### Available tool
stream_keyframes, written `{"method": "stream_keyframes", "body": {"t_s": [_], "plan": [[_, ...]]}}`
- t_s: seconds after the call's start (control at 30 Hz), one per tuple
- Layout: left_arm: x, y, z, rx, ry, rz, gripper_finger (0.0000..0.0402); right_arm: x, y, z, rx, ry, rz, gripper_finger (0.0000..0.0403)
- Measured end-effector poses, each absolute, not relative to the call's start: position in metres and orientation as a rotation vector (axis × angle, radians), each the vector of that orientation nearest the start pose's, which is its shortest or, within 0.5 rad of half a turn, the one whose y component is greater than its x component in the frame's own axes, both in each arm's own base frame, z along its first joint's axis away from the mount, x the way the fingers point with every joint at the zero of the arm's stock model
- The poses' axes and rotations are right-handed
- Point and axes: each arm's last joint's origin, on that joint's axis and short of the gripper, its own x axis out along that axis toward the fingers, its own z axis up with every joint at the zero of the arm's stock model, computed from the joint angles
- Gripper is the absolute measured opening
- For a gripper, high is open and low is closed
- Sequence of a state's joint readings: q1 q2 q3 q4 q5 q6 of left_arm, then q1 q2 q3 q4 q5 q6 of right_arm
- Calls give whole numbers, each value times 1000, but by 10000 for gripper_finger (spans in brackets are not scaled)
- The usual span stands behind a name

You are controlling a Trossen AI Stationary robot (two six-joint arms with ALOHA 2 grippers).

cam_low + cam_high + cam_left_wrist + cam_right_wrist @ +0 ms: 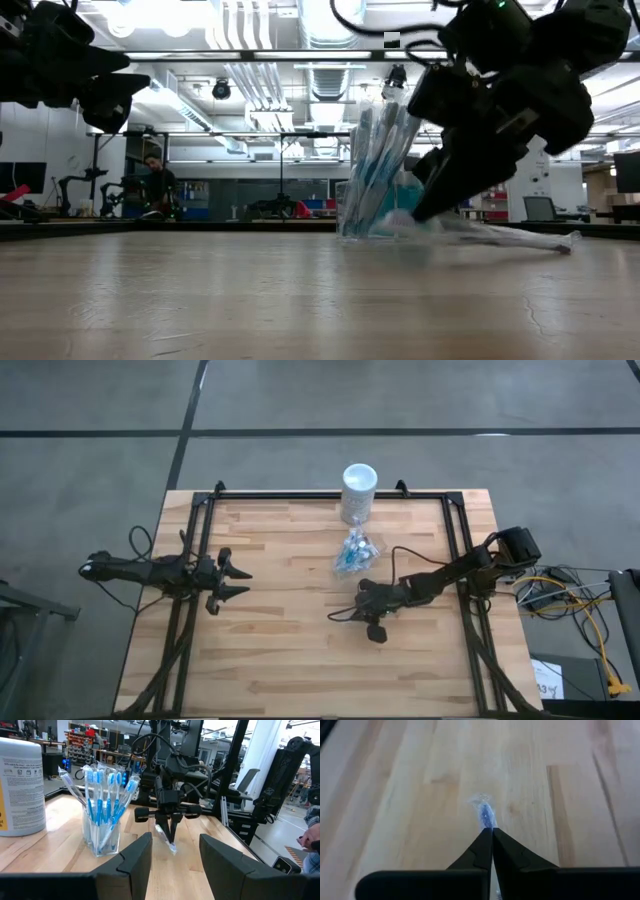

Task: Pick & Place toothbrushing station
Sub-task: Put the purple toothbrush into the transparent organizer

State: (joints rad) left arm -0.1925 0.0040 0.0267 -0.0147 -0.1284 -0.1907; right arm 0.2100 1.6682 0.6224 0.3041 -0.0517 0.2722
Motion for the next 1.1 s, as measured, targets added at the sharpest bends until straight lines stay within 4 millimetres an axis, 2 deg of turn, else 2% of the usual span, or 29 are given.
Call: {"method": "stream_keyframes", "body": {"t_s": [0.13,0.33,0.47,0.63,0.8,0.97,1.1], "plan": [[95,-15,171,-192,-2,-65,169,284,62,132,192,718,160,8],[95,-15,171,-192,-2,-65,170,276,59,171,137,575,145,8],[95,-15,171,-192,-2,-65,170,262,51,199,119,495,-8,8],[95,-15,171,-192,-2,-64,170,241,44,239,44,319,-54,8],[95,-15,171,-192,-1,-64,170,217,35,269,42,167,-155,8],[95,-15,171,-192,-2,-64,170,195,28,284,63,23,-264,8],[95,-15,171,-192,-1,-64,170,186,24,283,35,-115,-284,8]]}}
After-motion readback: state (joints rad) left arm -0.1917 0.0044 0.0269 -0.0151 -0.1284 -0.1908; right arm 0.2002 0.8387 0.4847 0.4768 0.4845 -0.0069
